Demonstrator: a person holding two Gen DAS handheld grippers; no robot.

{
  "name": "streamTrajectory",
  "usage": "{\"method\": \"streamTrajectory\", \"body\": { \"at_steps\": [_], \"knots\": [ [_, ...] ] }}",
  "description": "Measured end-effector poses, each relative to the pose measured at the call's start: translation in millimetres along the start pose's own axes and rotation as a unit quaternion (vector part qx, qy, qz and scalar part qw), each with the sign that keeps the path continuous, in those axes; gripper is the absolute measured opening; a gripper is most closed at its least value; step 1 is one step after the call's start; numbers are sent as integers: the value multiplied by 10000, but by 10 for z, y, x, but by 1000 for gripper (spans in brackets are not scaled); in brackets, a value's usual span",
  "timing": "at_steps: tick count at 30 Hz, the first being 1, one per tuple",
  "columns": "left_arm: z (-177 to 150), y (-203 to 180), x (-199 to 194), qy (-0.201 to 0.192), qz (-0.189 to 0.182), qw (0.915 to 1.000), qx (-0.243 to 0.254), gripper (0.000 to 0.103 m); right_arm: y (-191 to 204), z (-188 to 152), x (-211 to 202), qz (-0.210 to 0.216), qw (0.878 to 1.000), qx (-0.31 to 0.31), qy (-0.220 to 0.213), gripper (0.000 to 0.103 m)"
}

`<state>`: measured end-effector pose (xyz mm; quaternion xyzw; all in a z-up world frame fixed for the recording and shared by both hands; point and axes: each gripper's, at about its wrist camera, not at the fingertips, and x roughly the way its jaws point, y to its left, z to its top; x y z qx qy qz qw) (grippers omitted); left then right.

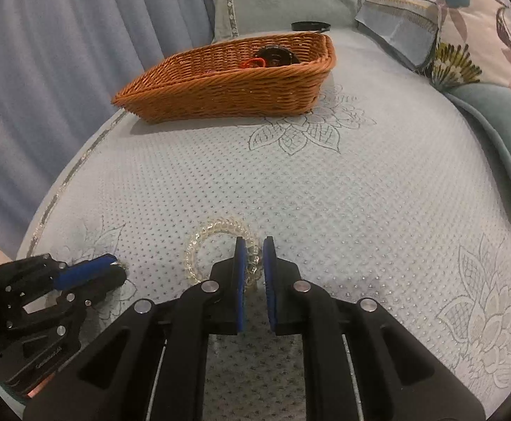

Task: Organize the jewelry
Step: 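Grasp the pearl bracelet with right tool while left tool grasps gold earring, then carry pearl bracelet and earring into the basket and open both tools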

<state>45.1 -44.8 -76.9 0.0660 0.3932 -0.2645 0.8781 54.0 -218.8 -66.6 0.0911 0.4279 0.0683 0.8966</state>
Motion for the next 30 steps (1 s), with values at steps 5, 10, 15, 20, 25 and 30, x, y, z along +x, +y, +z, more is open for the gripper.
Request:
{"method": "streamTrajectory", "body": {
  "at_steps": [5, 10, 15, 20, 25, 30],
  "knots": [
    [21, 104, -30, -128, 61, 9995, -291, 9, -16, -2, -53, 9, 10000, -17, -34, 19],
    [41, 240, -107, -330, -21, 9973, -657, 9, 29, -11, -42, -11, 9999, -161, -39, 21],
    [38, 253, -128, -385, -86, 9965, -731, 9, 118, -45, -6, -258, 9988, -405, -65, 21],
    [47, 231, -168, -480, -34, 9964, -701, 9, 281, -87, -24, -260, 9959, -858, -92, 8],
    [94, 207, -291, -648, 8, 9959, -625, 9, 383, -17, -250, -1, 9945, -953, -440, 8],
    [347, 253, -535, -1002, -1, 9931, -602, 9, 410, 268, -550, 100, 9919, -819, -967, 8]
  ]
}}
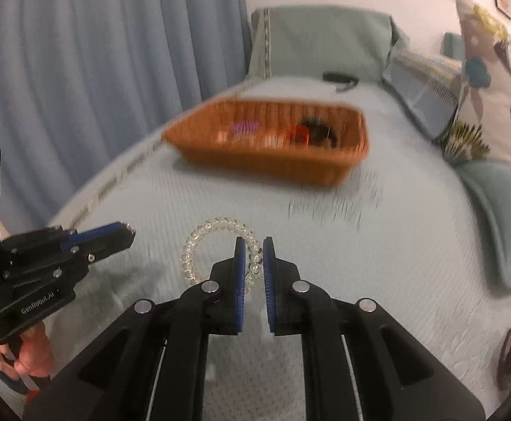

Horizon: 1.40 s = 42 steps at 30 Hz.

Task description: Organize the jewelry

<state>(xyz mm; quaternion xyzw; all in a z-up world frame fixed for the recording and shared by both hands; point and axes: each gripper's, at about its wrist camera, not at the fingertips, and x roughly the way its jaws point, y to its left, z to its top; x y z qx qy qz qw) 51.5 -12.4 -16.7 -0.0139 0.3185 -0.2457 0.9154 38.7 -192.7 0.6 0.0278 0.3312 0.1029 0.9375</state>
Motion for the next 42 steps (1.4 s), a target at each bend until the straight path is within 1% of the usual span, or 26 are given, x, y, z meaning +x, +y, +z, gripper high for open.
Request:
{"method": "streamTrajectory", "body": {
  "at_steps": [2, 5, 8, 10, 12, 15, 17, 21, 26, 27, 28, 29, 31, 32, 33, 35, 36, 37, 38, 39, 40, 42],
  "knots": [
    [203, 9, -30, -167, 2, 9998, 47, 9, -16, 176, -59, -37, 9997, 19, -229, 8],
    [543, 44, 34, -357, 13, 9993, 120, 9, -61, 524, -63, -154, 9984, 59, -541, 8],
    [872, 116, 201, -525, 69, 9984, 173, 9, -151, 921, 110, -257, 9965, 83, -786, 8],
    [1039, 197, 339, -573, 5, 9983, 102, 9, -205, 1094, 251, -267, 9963, 114, -804, 8],
    [1194, 271, 538, -630, 80, 9980, 74, 9, -267, 1251, 424, -324, 9962, 133, -794, 8],
    [1309, 347, 833, -625, 291, 9976, 112, 9, -345, 1399, 723, -408, 9968, 103, -685, 8],
    [1361, 417, 1019, -551, 291, 9980, 41, 9, -384, 1438, 925, -482, 9972, 84, -565, 8],
    [1397, 533, 1326, -389, 324, 9986, -125, 9, -467, 1408, 1343, -559, 9982, 125, -189, 8],
    [1350, 624, 1526, -192, 364, 9988, -276, 10, -527, 1334, 1595, -525, 9983, 196, 148, 8],
    [1339, 632, 1536, -172, 384, 9987, -292, 12, -535, 1316, 1597, -523, 9983, 225, 161, 9],
    [1329, 640, 1534, -141, 401, 9986, -301, 23, -544, 1307, 1594, -513, 9982, 250, 168, 9],
    [1320, 646, 1521, -151, 410, 9986, -307, 28, -560, 1297, 1574, -468, 9984, 271, 166, 9],
    [1307, 632, 1450, -218, 466, 9983, -281, 40, -555, 1283, 1509, -466, 9984, 297, 138, 16],
    [1302, 614, 1384, -256, 482, 9982, -253, 43, -551, 1275, 1466, -463, 9984, 306, 118, 29],
    [1298, 597, 1327, -290, 502, 9980, -234, 45, -549, 1270, 1400, -467, 9984, 312, 78, 39],
    [1288, 543, 1179, -338, 537, 9978, -179, 45, -532, 1256, 1220, -481, 9983, 329, -48, 43],
    [1278, 512, 1093, -365, 542, 9977, -160, 48, -525, 1255, 1144, -450, 9983, 351, -83, 43],
    [1259, 469, 966, -417, 585, 9973, -127, 56, -512, 1240, 1038, -411, 9984, 376, -129, 43],
    [1245, 428, 860, -490, 626, 9968, -104, 61, -500, 1230, 955, -390, 9983, 389, -169, 43],
    [1215, 391, 724, -605, 674, 9958, -91, 70, -475, 1193, 811, -370, 9981, 405, -265, 43],
    [1193, 365, 623, -688, 713, 9950, -89, 75, -444, 1143, 685, -368, 9978, 414, -365, 45],
    [1115, 288, 328, -900, 744, 9931, -137, 76, -368, 1023, 462, -414, 9969, 414, -534, 52]
  ]
}}
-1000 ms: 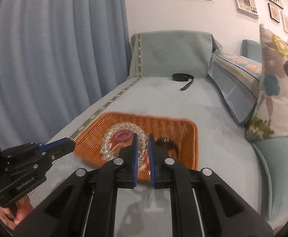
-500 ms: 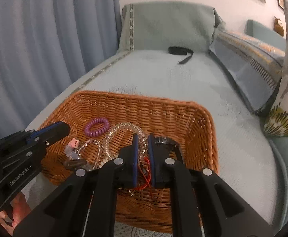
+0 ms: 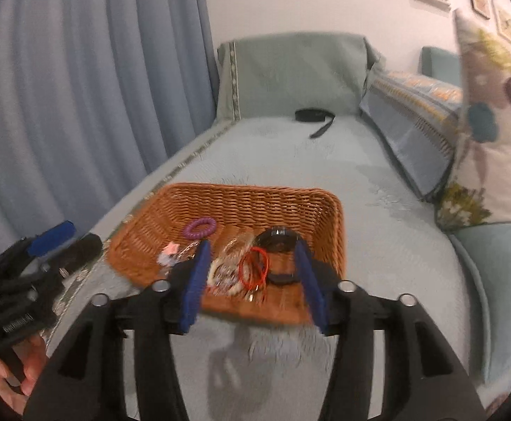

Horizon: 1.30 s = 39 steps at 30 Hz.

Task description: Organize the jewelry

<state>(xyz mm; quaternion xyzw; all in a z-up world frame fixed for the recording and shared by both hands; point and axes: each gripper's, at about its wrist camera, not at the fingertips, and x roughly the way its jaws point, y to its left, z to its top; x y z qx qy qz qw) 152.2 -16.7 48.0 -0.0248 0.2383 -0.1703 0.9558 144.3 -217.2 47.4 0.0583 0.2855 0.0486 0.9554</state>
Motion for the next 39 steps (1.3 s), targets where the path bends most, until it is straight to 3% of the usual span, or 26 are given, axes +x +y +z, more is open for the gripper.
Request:
{"method": "streamTrajectory", "body": {
  "at_steps": [8, 14, 20, 39],
  "knots": [
    [-271, -122, -935, -567, 475, 9972, 51, 81, 159, -528, -901, -346, 9973, -85, -642, 53],
    [-633, -207, -1280, -705, 817, 9941, 72, 81, 311, -908, -1282, -616, 9914, -257, -1128, 53],
    [-859, -282, -1326, -933, 1351, 9862, 215, 81, 414, -1063, -1386, -775, 9857, -502, -1407, 53],
    [-991, -327, -1206, -845, 1162, 9892, 301, 84, 275, -1084, -1358, -996, 9867, -331, -1242, 53]
  ]
}}
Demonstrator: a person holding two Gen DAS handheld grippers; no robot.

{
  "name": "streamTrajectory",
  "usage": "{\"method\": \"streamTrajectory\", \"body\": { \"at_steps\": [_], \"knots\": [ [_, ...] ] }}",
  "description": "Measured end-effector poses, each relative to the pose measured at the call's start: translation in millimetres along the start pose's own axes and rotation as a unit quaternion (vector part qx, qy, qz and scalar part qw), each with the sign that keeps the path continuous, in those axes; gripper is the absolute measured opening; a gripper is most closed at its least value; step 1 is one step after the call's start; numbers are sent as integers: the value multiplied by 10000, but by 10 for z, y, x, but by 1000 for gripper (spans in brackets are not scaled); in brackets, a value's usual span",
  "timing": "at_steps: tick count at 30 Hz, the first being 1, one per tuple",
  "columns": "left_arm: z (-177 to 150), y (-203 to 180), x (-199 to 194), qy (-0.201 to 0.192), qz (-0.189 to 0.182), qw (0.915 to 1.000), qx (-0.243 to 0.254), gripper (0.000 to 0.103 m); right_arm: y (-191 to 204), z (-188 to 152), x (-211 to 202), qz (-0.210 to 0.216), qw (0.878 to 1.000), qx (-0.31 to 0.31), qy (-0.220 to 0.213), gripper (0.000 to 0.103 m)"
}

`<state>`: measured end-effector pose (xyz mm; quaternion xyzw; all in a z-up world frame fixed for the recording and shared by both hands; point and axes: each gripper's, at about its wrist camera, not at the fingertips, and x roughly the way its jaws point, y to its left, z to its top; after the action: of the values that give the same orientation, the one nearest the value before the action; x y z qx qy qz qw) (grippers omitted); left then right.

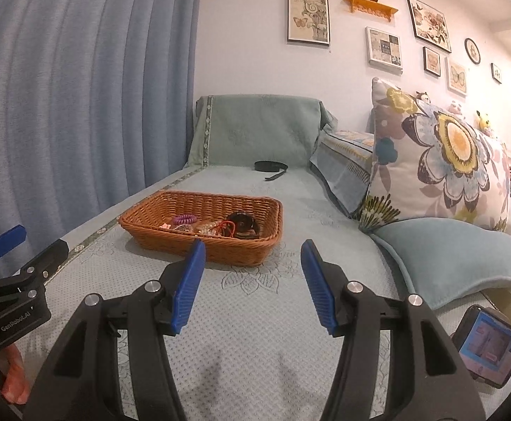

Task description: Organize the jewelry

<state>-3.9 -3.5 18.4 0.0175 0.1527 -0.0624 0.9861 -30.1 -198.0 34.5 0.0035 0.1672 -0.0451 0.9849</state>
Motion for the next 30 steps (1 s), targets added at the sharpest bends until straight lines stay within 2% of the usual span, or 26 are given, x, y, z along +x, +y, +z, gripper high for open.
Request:
{"method": "streamTrajectory", "body": {
  "at_steps": [20, 30],
  "knots": [
    [13, -70, -73, -182, 21, 9996, 222, 84, -97, 31, 23, 38, 9994, 305, 186, 53],
    [10, -82, -62, -191, 37, 9994, 299, 84, -33, 29, -10, -138, 9998, 79, 96, 53]
  ]
}}
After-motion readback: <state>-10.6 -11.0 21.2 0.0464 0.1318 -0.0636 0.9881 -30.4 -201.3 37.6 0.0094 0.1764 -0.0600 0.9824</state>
